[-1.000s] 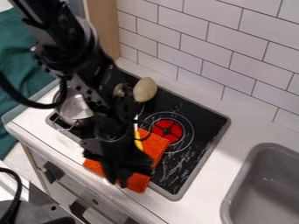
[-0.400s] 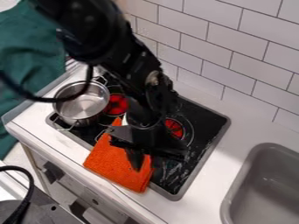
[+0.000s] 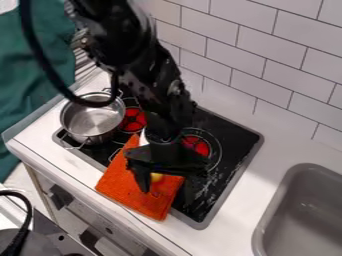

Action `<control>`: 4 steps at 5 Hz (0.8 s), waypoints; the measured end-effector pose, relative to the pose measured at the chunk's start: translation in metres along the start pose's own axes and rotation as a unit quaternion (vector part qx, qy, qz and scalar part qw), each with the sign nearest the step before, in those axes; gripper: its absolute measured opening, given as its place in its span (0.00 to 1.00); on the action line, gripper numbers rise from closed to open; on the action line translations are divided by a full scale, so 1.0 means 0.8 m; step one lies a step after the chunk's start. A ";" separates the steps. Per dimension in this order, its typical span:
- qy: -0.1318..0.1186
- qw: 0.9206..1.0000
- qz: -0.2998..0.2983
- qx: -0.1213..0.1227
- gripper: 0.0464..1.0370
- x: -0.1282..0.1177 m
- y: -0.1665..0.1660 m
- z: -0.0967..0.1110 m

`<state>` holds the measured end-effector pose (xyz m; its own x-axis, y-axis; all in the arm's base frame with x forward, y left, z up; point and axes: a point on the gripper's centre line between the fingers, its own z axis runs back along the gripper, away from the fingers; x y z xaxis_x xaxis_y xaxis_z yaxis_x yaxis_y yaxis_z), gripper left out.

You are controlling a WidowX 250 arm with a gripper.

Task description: Moved the yellow knife to the right of the red towel

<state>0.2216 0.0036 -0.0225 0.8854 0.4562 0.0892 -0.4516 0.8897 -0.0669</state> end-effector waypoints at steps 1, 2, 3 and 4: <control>0.001 1.000 0.013 0.009 0.97 0.006 0.014 0.003; -0.010 1.000 0.021 0.010 0.97 0.013 0.020 0.009; -0.017 1.000 0.024 0.002 0.97 0.024 0.023 0.006; -0.010 1.000 0.019 0.007 0.97 0.030 0.023 -0.005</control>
<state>0.2347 0.0309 -0.0259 0.8656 0.4893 0.1061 -0.4860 0.8721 -0.0573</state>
